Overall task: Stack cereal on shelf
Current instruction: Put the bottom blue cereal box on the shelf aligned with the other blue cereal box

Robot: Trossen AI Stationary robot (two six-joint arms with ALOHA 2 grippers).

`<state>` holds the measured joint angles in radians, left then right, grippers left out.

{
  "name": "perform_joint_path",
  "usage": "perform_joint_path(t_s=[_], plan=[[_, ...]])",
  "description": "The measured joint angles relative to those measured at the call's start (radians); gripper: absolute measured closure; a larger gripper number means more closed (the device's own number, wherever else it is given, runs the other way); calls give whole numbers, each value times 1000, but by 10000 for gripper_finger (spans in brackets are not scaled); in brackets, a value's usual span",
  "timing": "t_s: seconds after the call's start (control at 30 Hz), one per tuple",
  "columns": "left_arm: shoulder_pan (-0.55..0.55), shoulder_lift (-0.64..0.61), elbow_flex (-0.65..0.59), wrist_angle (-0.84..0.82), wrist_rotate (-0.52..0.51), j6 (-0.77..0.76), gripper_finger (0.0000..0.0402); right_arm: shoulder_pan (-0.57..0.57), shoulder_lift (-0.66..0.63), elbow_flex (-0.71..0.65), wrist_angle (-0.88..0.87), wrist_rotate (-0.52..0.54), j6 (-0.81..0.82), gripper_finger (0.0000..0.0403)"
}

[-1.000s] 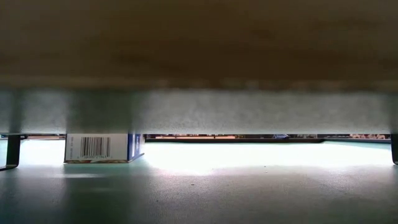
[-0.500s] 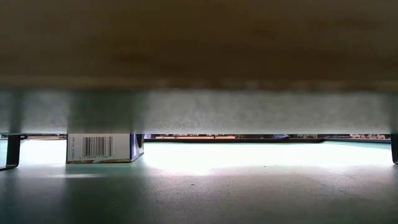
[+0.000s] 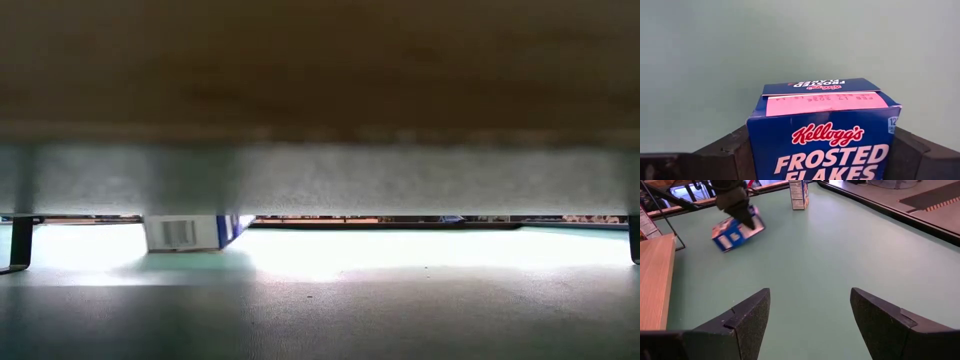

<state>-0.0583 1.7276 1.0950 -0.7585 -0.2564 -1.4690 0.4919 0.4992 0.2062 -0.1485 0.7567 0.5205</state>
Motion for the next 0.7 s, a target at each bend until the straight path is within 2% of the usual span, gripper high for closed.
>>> perform_joint_path(t_s=[0.17,0.4,0.63,0.7], plan=[[-10,5,24,-25,-252,71,124,0,0,0,0,0,0,138],[-31,5,7,-28,-590,73,124,0,0,0,0,0,0,138],[-31,5,-21,-22,-776,12,123,0,0,0,0,0,0,138],[-31,5,-32,-19,-800,-3,123,0,0,0,0,0,0,138]])
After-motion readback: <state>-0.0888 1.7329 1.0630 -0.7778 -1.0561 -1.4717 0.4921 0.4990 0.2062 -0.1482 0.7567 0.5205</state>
